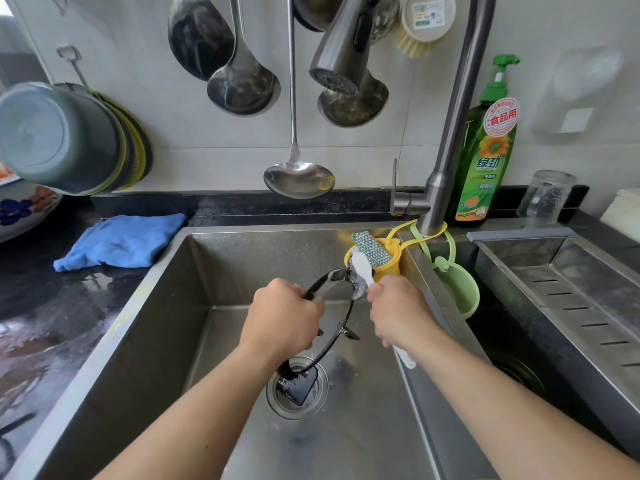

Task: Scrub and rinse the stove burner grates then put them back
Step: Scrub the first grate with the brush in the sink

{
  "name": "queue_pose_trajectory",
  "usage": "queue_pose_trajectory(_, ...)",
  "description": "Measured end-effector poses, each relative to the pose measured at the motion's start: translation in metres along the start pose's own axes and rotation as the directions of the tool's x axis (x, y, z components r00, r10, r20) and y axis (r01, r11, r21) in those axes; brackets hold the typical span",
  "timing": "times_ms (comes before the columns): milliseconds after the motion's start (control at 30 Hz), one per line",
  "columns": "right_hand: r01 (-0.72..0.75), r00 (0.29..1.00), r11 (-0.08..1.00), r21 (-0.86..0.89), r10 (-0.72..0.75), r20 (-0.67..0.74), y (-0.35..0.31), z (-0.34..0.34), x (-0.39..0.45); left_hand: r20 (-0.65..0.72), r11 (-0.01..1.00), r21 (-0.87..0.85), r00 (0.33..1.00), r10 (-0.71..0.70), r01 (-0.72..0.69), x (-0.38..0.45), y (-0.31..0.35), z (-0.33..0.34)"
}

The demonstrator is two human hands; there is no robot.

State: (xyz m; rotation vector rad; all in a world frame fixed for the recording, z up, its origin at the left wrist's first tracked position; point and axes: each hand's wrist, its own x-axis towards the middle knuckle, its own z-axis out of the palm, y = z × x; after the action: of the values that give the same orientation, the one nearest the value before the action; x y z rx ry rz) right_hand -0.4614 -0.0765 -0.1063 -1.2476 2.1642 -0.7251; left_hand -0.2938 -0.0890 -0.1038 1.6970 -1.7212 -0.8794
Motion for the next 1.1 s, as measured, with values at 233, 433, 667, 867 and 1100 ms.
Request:
queue_pose_trajectory(233,-0.047,0.989,0.996,0.07,0.036,0.143,0.013,0.003,-0.009,-0.041,0.994,0.095,0.997,0.058,-0.054,0.001,-0.006,-0.004)
queue_pose_trajectory(433,0.087,0.906,0.937,0.338,-0.216,0.365,0.003,0.001,-0.029,0.004,0.998,-0.055,1.0,0.015,-0.015,0.001,-0.004,-0.001)
queue_pose_trajectory(667,0.238,0.966,0.961,0.14,-0.25,0.073,0.007,-0.01,-0.013,0.037,0.997,0.024,0.997,0.072,-0.073,0.008,-0.012,0.006)
queue_pose_trajectory(867,0.348,0.928,0.937,0.016,-0.347,0.136,0.003,0.001,-0.021,0.137,0.928,-0.372,0.989,0.054,0.001,0.002,-0.005,-0.003)
queue_pose_trajectory(1100,0.437,0.837,0.896,0.075,-0.436,0.329,0.001,0.004,-0.039,0.139,0.766,-0.626,0.987,-0.074,0.146,0.0,0.0,-0.002)
